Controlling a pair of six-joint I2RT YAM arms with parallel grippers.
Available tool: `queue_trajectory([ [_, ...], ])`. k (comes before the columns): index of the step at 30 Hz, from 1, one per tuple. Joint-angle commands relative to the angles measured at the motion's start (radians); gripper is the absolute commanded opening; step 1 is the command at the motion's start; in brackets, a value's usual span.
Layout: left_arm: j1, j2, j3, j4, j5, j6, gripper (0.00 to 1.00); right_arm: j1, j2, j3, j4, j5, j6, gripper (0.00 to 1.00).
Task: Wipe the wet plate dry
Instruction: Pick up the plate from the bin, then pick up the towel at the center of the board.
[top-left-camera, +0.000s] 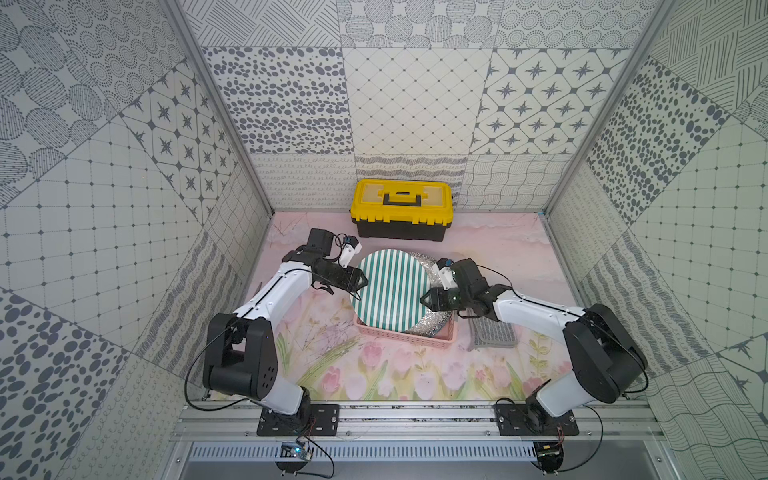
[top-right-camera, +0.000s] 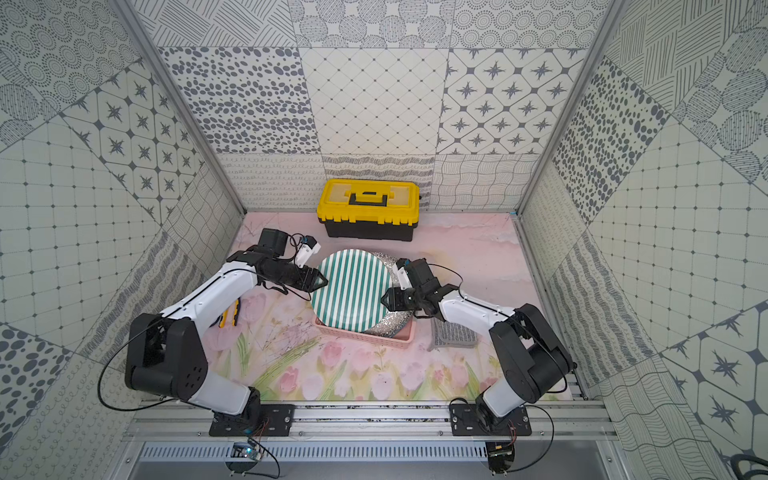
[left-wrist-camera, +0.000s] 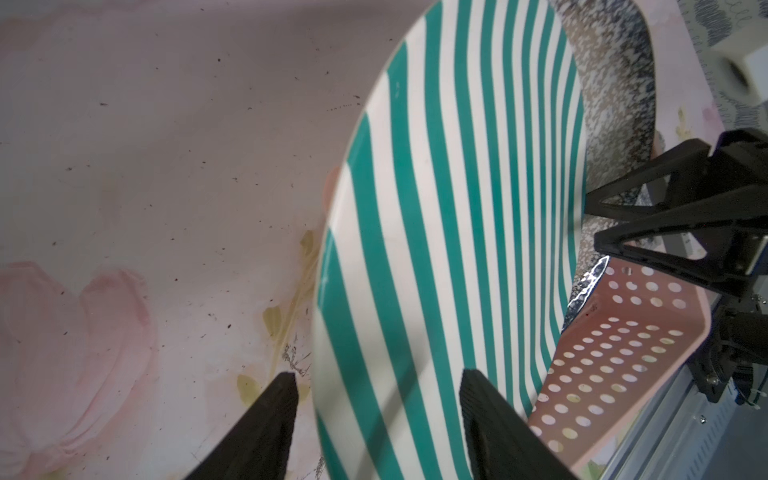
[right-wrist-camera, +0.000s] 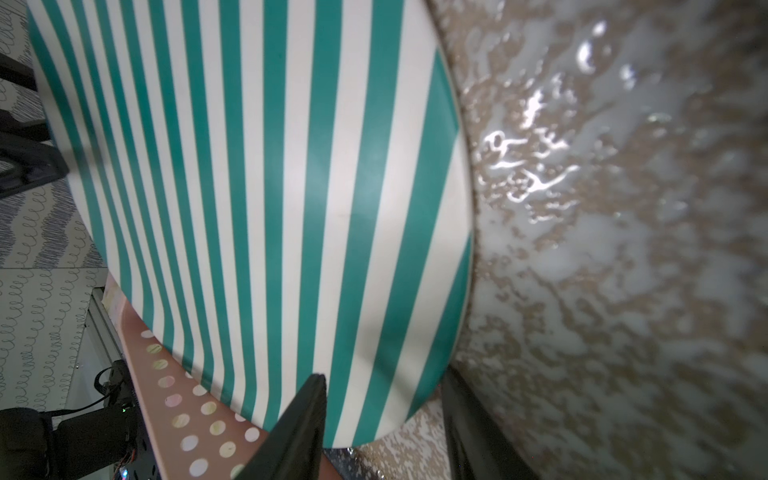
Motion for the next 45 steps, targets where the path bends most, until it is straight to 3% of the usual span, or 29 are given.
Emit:
queue_trajectory([
  [1,0.006,0.032,0.017,-0.024,0.107,0.014,0.63,-0.004,0.027,0.003,0.009,0.035,0.01,0.49],
  [13,0.008,0.007,0.012,-0.023,0.148,-0.002,0.19,-0.003,0.029,0.018,0.015,0.032,0.012,0.48],
  [20,0.008,-0.082,-0.008,-0.037,0.147,-0.003,0.0,-0.003,0.003,0.041,0.006,0.03,0.014,0.48],
  [26,0.008,-0.165,0.002,-0.071,0.19,-0.022,0.0,-0.005,-0.099,0.074,-0.053,0.051,0.01,0.5],
  [31,0.018,-0.216,0.028,-0.091,0.247,-0.073,0.0,-0.015,-0.224,0.08,-0.12,0.118,0.024,0.57],
  [34,0.035,-0.245,0.022,-0.055,0.309,-0.14,0.0,-0.052,-0.315,0.049,-0.177,0.22,0.068,0.62],
  [40,0.062,-0.251,-0.04,0.053,0.526,-0.267,0.0,-0.072,-0.507,0.003,-0.454,0.558,0.229,0.63],
  [45,0.062,-0.227,-0.053,0.07,0.662,-0.282,0.0,-0.093,-0.577,-0.113,-0.534,0.588,0.377,0.63],
])
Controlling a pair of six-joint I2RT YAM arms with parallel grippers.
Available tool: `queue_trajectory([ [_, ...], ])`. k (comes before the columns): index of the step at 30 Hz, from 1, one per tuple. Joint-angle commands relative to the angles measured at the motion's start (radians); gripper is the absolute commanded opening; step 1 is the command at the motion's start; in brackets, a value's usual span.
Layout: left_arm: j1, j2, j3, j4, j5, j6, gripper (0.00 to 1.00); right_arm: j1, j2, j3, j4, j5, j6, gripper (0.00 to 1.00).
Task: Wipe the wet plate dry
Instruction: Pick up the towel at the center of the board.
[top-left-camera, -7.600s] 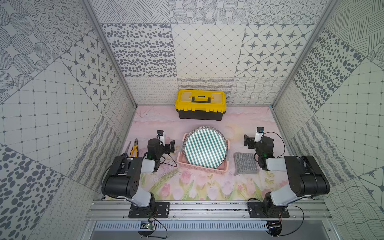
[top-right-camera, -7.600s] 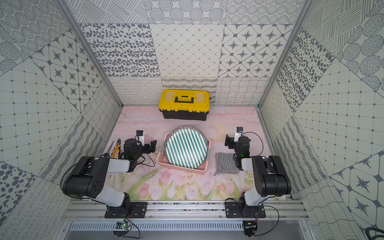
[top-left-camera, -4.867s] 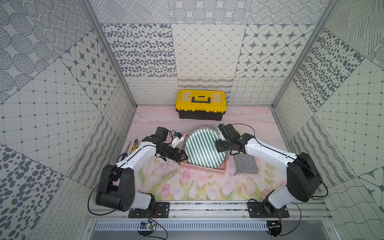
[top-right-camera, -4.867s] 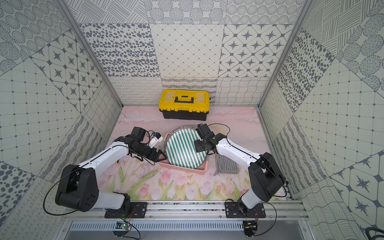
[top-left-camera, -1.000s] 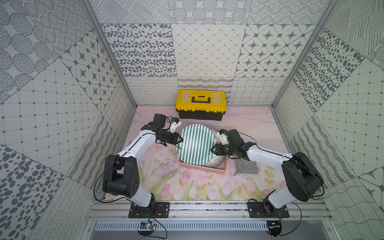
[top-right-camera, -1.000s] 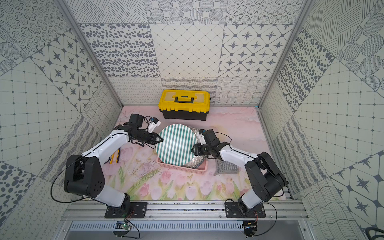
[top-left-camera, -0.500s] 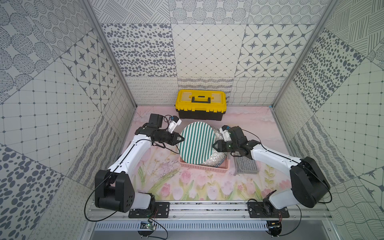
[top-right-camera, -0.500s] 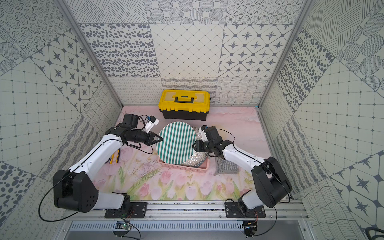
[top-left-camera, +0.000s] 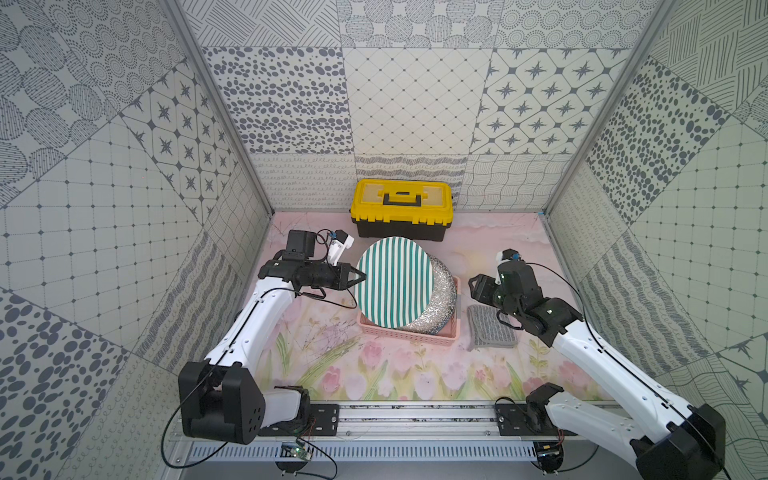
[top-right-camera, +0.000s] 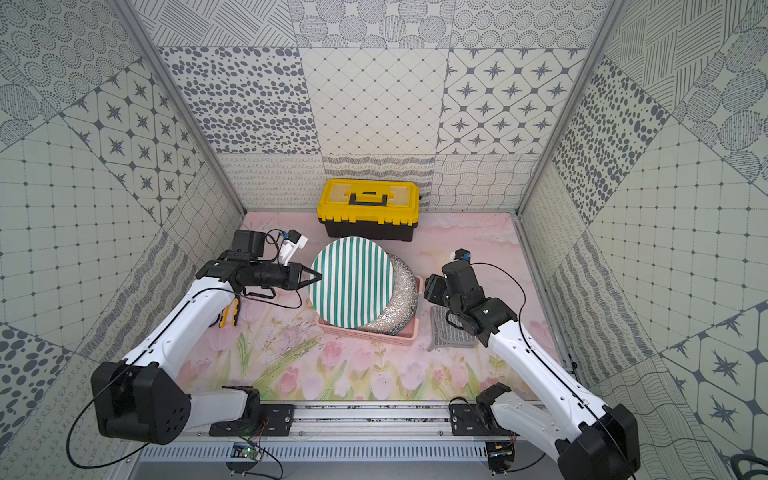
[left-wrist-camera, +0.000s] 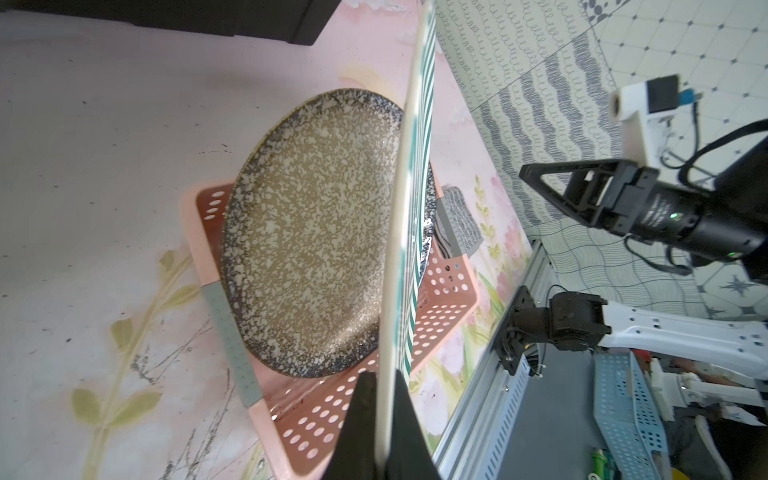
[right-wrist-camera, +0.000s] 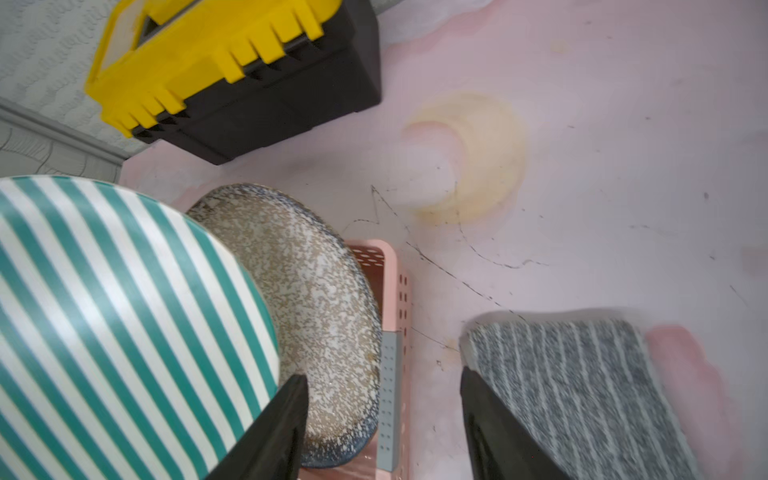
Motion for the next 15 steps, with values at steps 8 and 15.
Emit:
queue_trajectory([
  [8,0.008,-0.023,-0.047,0.123,0.281,-0.069,0.0,-0.006,0.142,-0.138,-0.086,0.11,0.2,0.65],
  [15,0.009,-0.027,-0.067,0.147,0.271,-0.079,0.0,-0.026,0.298,-0.124,-0.008,0.093,0.192,0.68],
])
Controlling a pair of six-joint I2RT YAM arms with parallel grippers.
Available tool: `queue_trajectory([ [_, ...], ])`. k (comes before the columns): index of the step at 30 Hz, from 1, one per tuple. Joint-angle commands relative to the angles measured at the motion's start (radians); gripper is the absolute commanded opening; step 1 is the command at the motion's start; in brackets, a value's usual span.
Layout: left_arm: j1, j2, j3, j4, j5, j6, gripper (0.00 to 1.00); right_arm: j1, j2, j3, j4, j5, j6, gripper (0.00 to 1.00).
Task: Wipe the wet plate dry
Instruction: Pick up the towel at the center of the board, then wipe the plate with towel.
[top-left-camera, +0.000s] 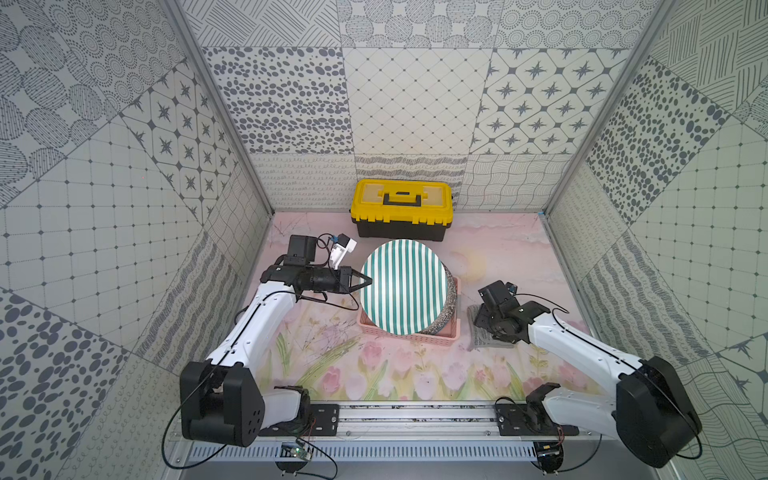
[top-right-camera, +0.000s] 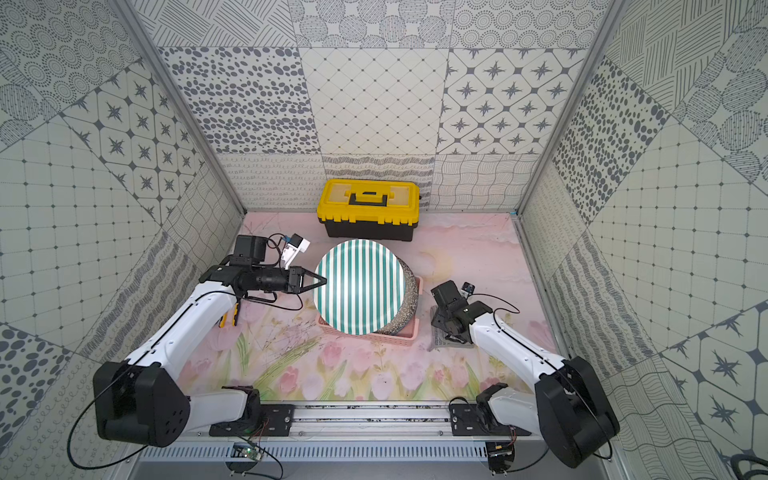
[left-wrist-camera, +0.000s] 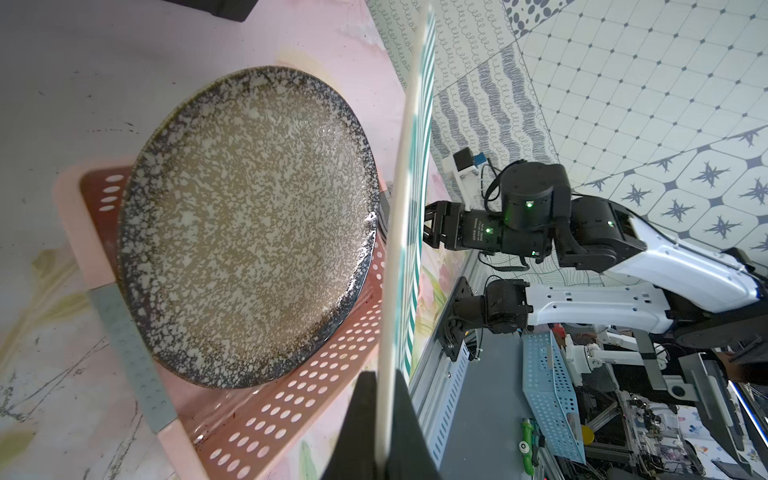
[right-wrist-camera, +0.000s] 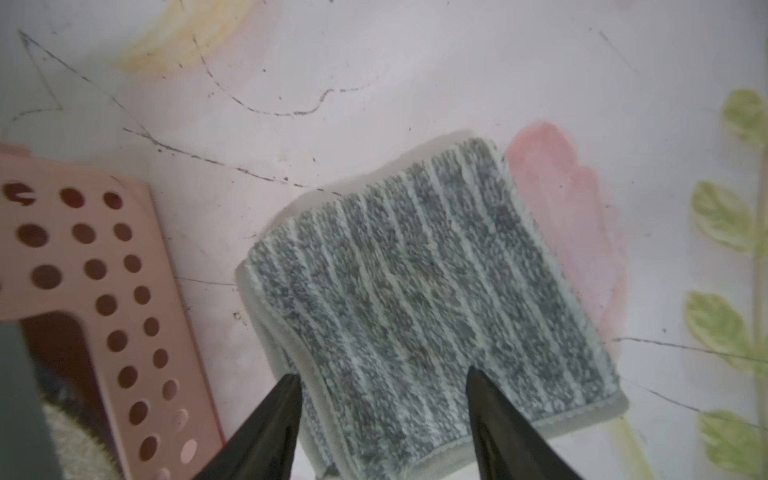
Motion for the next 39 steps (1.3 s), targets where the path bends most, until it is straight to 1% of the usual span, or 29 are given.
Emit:
queue_trajectory([
  [1,0.008,-0.01,-0.002,0.084,0.126,-0.025,0.0,-0.019,0.063,0.012,0.071,-0.004,0.018,0.68],
  [4,0.008,-0.004,-0.005,0.094,0.128,-0.033,0.0,-0.04,0.122,0.013,0.11,-0.053,0.024,0.72],
  [6,0.007,-0.003,-0.006,0.095,0.129,-0.032,0.0,-0.049,0.156,0.021,0.116,-0.073,0.028,0.72],
  [8,0.007,-0.005,-0.007,0.092,0.127,-0.032,0.0,-0.054,0.182,0.029,0.12,-0.085,0.033,0.68],
  [10,0.008,-0.004,-0.006,0.093,0.126,-0.034,0.0,-0.058,0.198,0.035,0.124,-0.098,0.038,0.59],
  [13,0.008,-0.001,-0.007,0.095,0.12,-0.033,0.0,-0.069,0.208,0.039,0.125,-0.107,0.041,0.24],
  [14,0.008,0.0,-0.009,0.096,0.118,-0.034,0.0,-0.073,0.2,0.038,0.125,-0.104,0.041,0.14],
  [15,0.008,0.001,-0.009,0.098,0.114,-0.033,0.0,-0.076,0.191,0.038,0.125,-0.094,0.041,0.09],
  [16,0.007,0.002,-0.012,0.101,0.111,-0.035,0.0,-0.077,0.171,0.035,0.124,-0.079,0.036,0.02],
  [17,0.008,0.005,-0.013,0.104,0.111,-0.036,0.0,-0.078,0.144,0.033,0.125,-0.065,0.026,0.0],
  [19,0.008,0.01,-0.017,0.107,0.11,-0.037,0.0,-0.08,0.064,0.032,0.125,-0.027,-0.006,0.0],
  [23,0.007,0.017,-0.015,0.107,0.112,-0.042,0.0,-0.079,-0.137,0.051,0.136,0.003,-0.141,0.0],
  [26,0.008,0.021,-0.014,0.107,0.13,-0.038,0.0,-0.077,-0.27,0.083,0.172,-0.047,-0.254,0.0],
  [29,0.008,0.025,-0.016,0.107,0.154,-0.028,0.0,-0.057,-0.337,0.126,0.229,-0.131,-0.329,0.0],
  [31,0.008,0.027,-0.017,0.103,0.181,-0.019,0.0,-0.015,-0.337,0.163,0.274,-0.171,-0.359,0.0],
  [32,0.008,0.027,-0.016,0.098,0.196,-0.015,0.0,0.033,-0.313,0.192,0.301,-0.174,-0.376,0.0],
  [34,0.008,0.026,-0.015,0.094,0.214,-0.013,0.0,0.112,-0.246,0.249,0.328,-0.162,-0.408,0.0],
  [37,0.008,0.026,-0.016,0.086,0.233,-0.008,0.0,0.194,-0.109,0.356,0.329,-0.13,-0.445,0.0],
  [39,0.008,0.026,-0.015,0.083,0.238,-0.006,0.0,0.229,-0.03,0.424,0.329,-0.1,-0.466,0.0],
])
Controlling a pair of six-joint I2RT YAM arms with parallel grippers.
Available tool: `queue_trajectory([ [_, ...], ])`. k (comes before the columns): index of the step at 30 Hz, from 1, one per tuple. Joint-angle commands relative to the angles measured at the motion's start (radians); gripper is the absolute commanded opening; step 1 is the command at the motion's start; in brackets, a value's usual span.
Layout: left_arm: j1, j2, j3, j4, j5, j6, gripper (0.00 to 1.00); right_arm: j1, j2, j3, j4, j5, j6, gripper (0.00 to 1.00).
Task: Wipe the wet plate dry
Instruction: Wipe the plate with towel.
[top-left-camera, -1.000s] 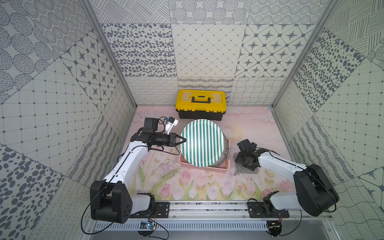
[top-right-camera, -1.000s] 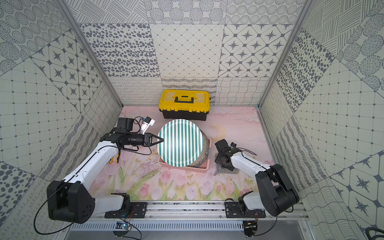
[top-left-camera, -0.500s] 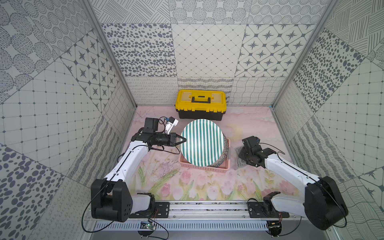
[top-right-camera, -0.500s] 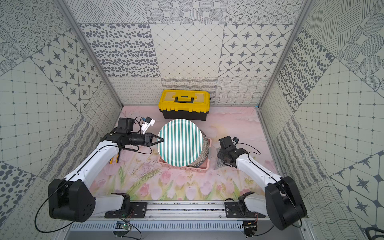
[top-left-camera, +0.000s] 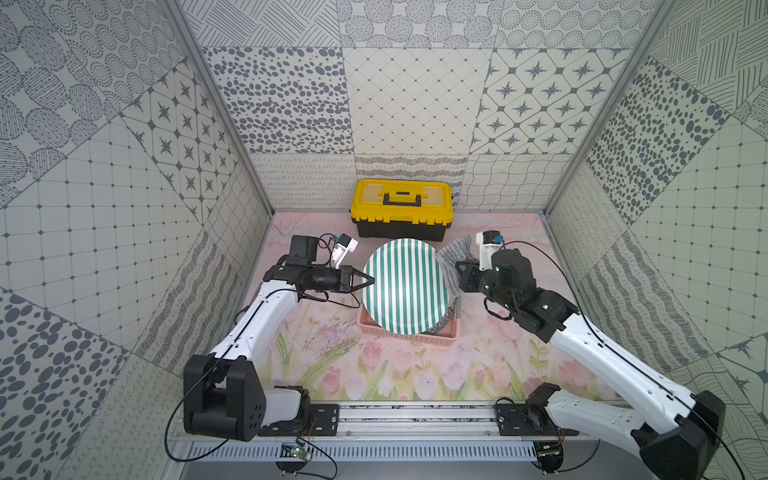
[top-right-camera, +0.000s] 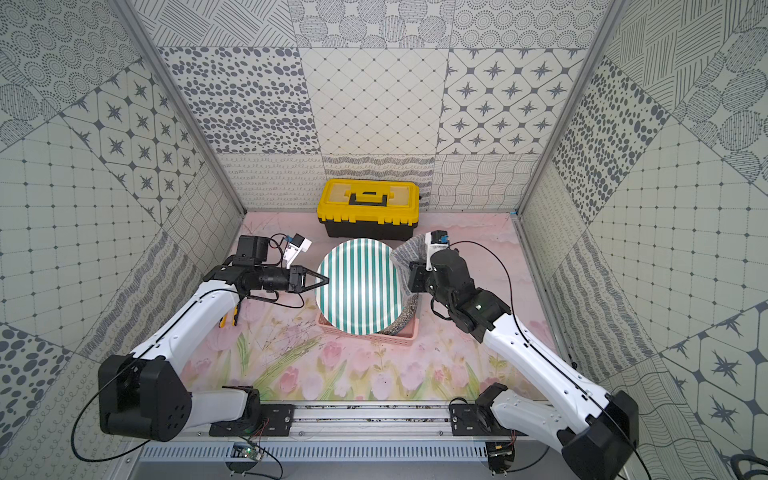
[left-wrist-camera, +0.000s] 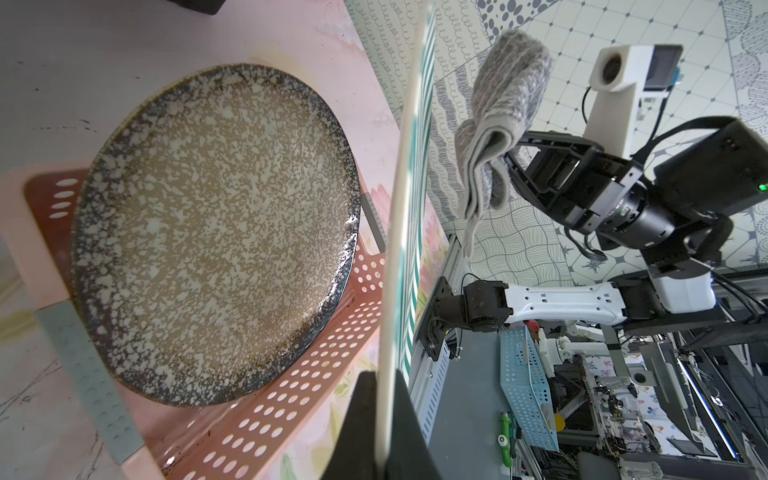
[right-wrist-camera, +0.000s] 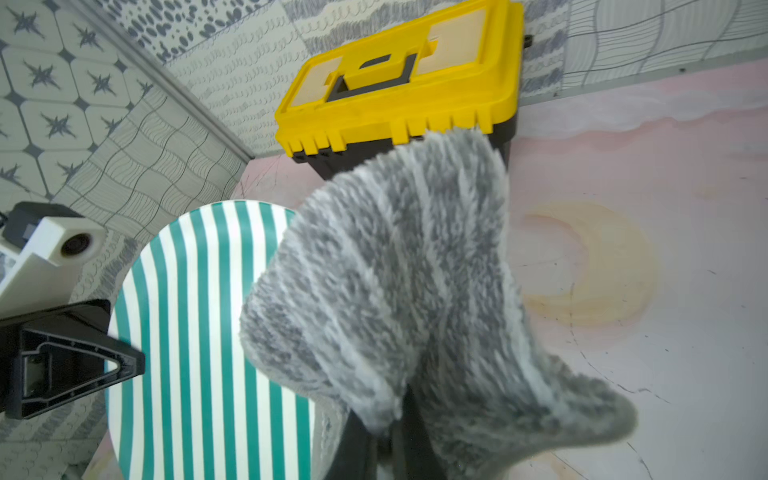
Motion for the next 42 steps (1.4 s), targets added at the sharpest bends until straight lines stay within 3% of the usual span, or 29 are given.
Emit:
queue_trajectory([
  [1,0.007,0.0,0.0,0.032,0.159,0.027,0.0,0.045,0.105,0.085,0.053,0.041,-0.081,0.0],
  [10,0.006,0.004,0.002,0.025,0.179,0.037,0.0,0.141,0.389,0.297,0.045,0.046,-0.121,0.0],
  [15,0.007,0.003,0.0,0.025,0.173,0.039,0.0,0.256,0.486,0.397,0.046,0.029,-0.159,0.0],
  [20,0.006,0.004,-0.002,0.025,0.167,0.036,0.0,0.304,0.533,0.435,0.047,-0.012,-0.141,0.0],
  [25,0.006,0.003,-0.002,0.027,0.166,0.035,0.0,0.281,0.466,0.341,0.065,0.021,-0.074,0.0],
  [36,0.007,-0.005,-0.002,0.031,0.164,0.033,0.0,0.01,0.124,-0.092,0.076,0.019,0.117,0.0],
  [42,0.007,-0.006,-0.005,0.042,0.165,0.025,0.0,0.059,0.107,-0.11,0.07,0.022,0.056,0.0],
])
